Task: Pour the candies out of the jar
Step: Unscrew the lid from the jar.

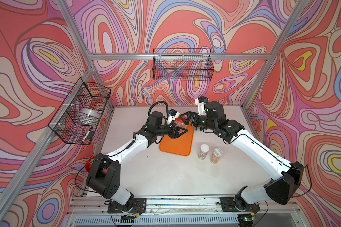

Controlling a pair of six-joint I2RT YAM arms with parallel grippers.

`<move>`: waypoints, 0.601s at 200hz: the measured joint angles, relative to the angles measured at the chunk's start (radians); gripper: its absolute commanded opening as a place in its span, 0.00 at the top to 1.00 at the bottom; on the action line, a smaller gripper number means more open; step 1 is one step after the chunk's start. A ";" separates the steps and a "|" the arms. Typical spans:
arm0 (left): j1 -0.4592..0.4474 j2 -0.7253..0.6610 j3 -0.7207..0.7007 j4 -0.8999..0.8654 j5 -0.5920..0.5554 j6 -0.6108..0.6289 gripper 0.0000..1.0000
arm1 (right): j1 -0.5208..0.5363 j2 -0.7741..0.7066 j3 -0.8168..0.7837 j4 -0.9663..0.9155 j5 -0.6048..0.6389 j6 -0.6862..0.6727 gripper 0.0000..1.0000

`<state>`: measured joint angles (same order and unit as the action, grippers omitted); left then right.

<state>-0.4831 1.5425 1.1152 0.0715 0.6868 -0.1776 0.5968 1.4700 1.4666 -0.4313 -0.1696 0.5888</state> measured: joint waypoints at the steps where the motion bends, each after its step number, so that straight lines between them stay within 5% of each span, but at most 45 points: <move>1: 0.000 0.000 0.000 0.000 0.000 0.000 0.44 | 0.000 0.001 0.001 0.000 0.000 0.000 0.14; 120: -0.002 -0.003 0.000 -0.008 -0.035 0.023 0.45 | 0.000 0.089 0.028 -0.024 -0.008 0.003 0.21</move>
<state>-0.4847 1.5394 1.1152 0.0635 0.6521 -0.1543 0.5968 1.5585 1.4948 -0.4557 -0.1776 0.5919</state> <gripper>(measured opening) 0.615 0.803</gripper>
